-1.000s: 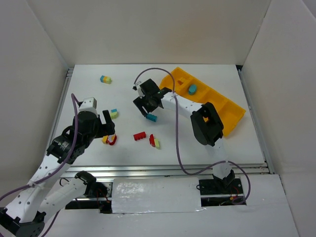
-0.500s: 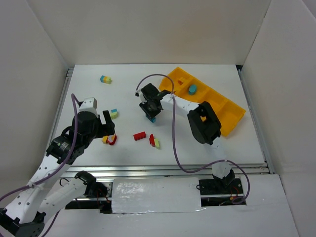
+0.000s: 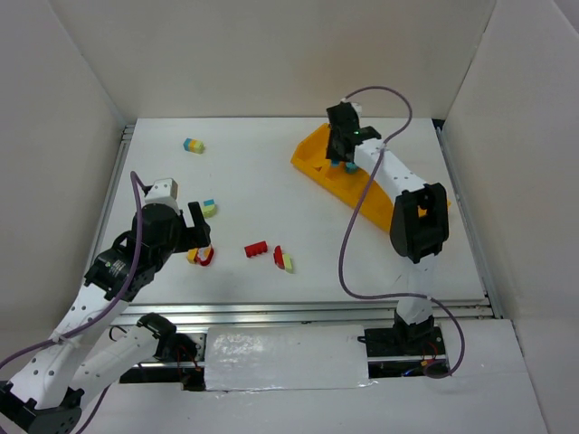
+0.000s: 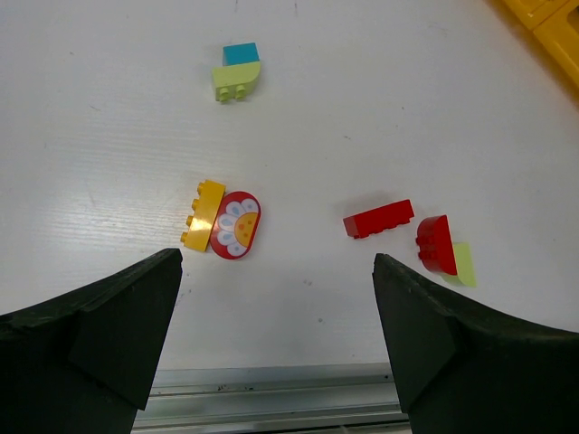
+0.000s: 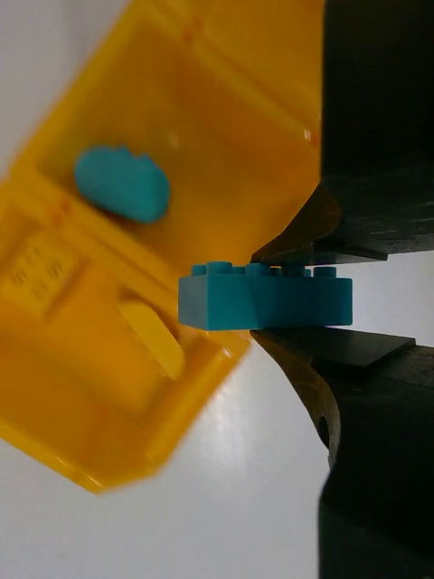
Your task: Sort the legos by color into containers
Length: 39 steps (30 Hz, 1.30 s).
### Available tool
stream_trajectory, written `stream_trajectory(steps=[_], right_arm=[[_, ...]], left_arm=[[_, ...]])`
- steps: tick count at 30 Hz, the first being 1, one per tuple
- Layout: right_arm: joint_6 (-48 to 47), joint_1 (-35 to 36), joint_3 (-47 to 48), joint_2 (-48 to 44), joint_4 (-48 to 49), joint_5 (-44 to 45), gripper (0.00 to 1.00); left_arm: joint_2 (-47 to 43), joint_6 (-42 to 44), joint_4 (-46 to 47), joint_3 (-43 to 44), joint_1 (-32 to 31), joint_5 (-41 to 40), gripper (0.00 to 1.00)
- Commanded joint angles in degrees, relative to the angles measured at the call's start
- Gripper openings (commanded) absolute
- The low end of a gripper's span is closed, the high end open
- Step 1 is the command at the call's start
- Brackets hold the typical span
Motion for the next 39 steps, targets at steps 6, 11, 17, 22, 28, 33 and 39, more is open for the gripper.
stream_trajectory(steps=[6, 11, 17, 22, 28, 33, 39], right_arm=[[7.9, -5.1, 11.9, 5.8, -8.1, 10.3, 0.01], [7.7, -6.0, 14.1, 8.0, -9.1, 9.8, 0.37], [8.0, -6.0, 13.2, 7.3, -8.6, 10.2, 0.7], [8.4, -5.6, 13.4, 4.5, -8.9, 8.1, 0.75], [2.4, 0.2, 1.2, -5.1, -0.8, -8.3, 0.81], [1.4, 11.2, -1.4, -6.8, -0.9, -5.6, 0.84], [5.1, 22.1, -4.0, -5.6, -1.0, -2.6, 0.87]], left_arm=[[0.1, 0.4, 1.5, 0.4, 0.2, -0.6, 1.0], [0.4, 0.5, 1.5, 0.5, 0.3, -0.6, 0.99], [1.0, 0.6, 1.5, 0.5, 0.2, -0.5, 1.0], [1.5, 0.0, 1.0, 0.7, 0.2, -1.5, 0.99], [2.5, -1.0, -0.2, 1.2, 0.3, -3.5, 0.99], [2.6, -3.7, -2.3, 1.9, 0.5, -8.8, 0.99], [2.3, -6.3, -4.9, 2.4, 0.8, -12.7, 0.99]])
